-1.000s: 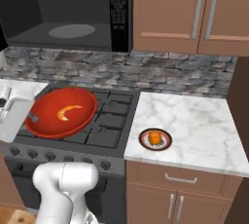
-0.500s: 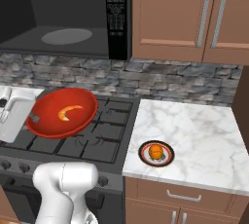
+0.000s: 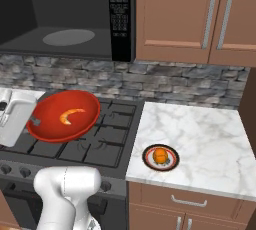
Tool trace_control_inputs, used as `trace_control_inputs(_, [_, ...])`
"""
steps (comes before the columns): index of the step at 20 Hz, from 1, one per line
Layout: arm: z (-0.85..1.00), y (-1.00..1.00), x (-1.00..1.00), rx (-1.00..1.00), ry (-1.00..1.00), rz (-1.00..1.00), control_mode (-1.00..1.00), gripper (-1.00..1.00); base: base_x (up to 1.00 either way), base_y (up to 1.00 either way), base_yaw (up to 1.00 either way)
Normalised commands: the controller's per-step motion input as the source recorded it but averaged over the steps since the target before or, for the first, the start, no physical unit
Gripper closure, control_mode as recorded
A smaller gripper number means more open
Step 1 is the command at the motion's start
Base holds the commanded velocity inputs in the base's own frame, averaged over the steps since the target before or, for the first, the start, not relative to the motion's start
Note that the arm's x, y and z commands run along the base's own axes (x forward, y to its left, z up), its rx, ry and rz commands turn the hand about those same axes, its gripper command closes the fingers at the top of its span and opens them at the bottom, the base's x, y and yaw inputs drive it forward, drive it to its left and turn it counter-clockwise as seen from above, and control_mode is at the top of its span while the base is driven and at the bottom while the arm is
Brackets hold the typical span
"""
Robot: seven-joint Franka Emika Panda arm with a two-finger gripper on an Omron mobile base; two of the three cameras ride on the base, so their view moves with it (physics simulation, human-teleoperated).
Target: Remove the orange from the bowl and place it on the small plate. Then place the bowl with only the shrimp in the microwave, close the door, and press the start button to microwave the shrimp.
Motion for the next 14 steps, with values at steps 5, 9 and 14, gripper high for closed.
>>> trace_control_inputs(5, [0.0, 0.0, 0.01, 0.0, 0.0, 0.01, -1.0, 1.0, 0.24, 0.0, 0.0])
trace_control_inputs(9, [0.21, 0.0, 0.0, 0.0, -0.05, 0.19, -1.0, 1.0, 0.0, 0.0, 0.0])
trace_control_inputs(14, [0.56, 0.0, 0.0, -0.01, -0.16, 0.31, -1.0, 1.0, 0.0, 0.0, 0.0])
